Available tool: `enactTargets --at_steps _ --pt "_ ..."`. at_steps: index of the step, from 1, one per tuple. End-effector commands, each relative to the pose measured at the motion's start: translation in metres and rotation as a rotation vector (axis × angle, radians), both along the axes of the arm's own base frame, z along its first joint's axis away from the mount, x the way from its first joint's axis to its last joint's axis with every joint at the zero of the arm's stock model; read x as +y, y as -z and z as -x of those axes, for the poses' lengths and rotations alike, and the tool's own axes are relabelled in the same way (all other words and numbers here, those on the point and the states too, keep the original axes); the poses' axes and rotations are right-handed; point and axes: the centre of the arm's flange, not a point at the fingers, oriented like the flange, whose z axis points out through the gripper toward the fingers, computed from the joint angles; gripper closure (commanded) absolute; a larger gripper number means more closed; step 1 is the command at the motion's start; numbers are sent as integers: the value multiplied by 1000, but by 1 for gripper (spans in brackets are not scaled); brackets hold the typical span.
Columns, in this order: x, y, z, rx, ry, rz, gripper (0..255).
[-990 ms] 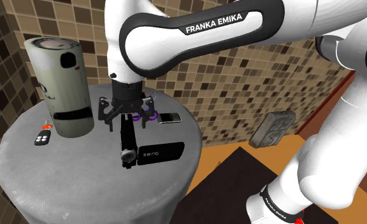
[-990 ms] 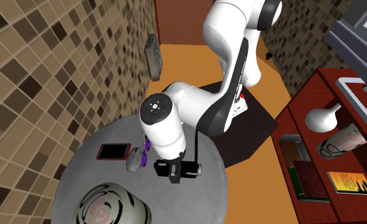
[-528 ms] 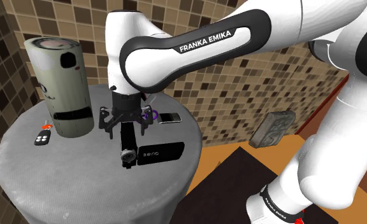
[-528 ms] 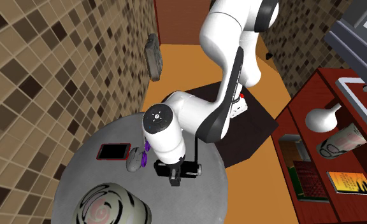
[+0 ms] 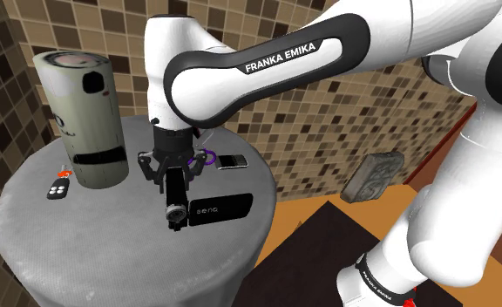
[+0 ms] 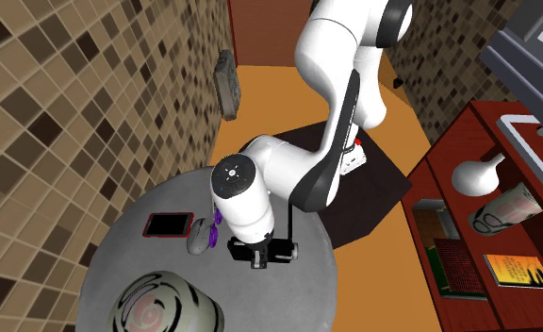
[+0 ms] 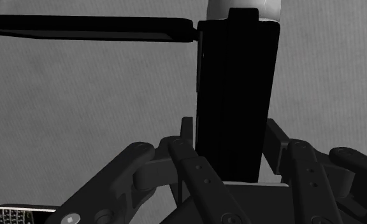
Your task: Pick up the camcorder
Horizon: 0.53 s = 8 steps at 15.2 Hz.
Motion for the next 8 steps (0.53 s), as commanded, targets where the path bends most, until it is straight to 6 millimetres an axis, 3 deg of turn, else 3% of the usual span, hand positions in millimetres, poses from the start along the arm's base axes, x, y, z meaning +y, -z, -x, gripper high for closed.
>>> enactTargets --at_steps 1,8 --pt "0 1 0 2 0 0 255" --pt "0 -31 0 1 0 0 255"
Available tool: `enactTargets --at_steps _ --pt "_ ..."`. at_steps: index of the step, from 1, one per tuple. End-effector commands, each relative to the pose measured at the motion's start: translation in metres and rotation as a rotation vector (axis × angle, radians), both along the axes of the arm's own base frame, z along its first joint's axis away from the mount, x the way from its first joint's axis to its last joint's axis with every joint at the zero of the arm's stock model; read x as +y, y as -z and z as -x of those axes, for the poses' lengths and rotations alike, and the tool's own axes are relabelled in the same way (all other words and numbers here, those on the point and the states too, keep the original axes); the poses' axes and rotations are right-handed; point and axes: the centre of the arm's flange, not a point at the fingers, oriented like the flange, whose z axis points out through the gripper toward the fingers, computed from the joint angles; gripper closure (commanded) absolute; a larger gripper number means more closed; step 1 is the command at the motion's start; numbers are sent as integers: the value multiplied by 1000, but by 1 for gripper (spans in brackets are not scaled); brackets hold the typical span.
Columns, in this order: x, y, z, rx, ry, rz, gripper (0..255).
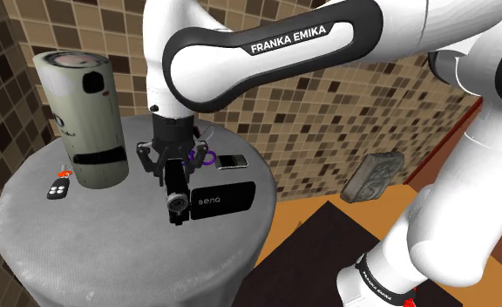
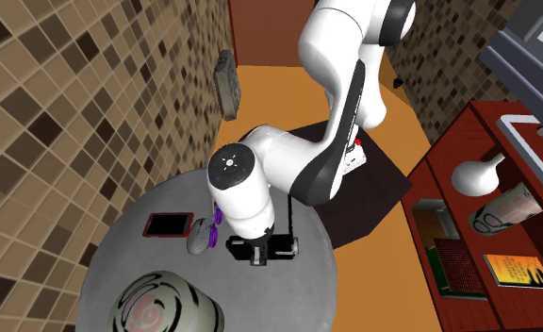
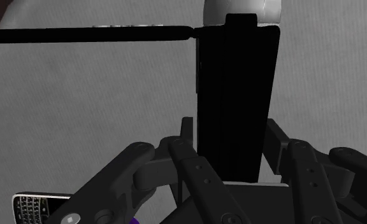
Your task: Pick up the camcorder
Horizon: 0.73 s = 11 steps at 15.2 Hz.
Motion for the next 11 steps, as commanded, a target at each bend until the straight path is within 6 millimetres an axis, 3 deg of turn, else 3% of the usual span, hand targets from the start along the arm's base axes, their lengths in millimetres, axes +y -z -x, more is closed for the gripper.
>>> enactTargets --at_steps 1,9,11 --pt "0 -11 0 -1 0 0 255" --pt "0 -54 0 -1 0 0 255" --pt "0 -55 0 -1 0 0 255"
